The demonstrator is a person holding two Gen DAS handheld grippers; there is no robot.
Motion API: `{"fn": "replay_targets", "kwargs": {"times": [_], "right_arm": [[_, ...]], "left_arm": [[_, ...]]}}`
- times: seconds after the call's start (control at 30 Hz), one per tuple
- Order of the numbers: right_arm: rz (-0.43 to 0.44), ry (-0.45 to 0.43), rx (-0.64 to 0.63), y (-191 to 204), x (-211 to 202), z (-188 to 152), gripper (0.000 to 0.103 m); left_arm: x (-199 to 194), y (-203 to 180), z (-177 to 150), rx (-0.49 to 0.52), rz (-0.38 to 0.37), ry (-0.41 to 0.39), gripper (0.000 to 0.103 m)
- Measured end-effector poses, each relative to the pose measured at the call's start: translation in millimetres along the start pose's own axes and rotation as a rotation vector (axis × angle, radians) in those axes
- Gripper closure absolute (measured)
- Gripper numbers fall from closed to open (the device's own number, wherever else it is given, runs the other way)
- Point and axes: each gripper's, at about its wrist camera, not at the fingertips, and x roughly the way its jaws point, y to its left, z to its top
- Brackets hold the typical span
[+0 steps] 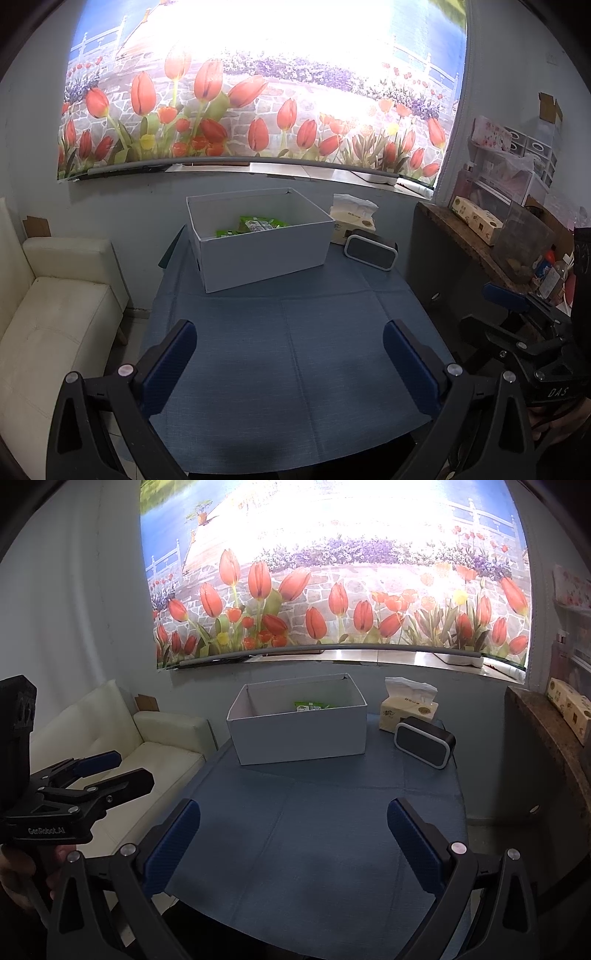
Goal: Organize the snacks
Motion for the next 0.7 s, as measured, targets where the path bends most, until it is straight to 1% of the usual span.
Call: {"fn": "replay_targets", "kwargs": {"times": [0.43,0.7], "right_arm": [[0.008,0.003,-0.007,-0.2,-0.1,0.4,0.000],[0.014,0.005,-0.002,-0.1,-0.7,0.3,0.000]], "left_arm": [[-1.0,-0.6,-0.2,0.003,0.006,0.001,0.000],[-2.3,-3.0,-1.5,-0.001,-0.012,-0.004,0.000]]}}
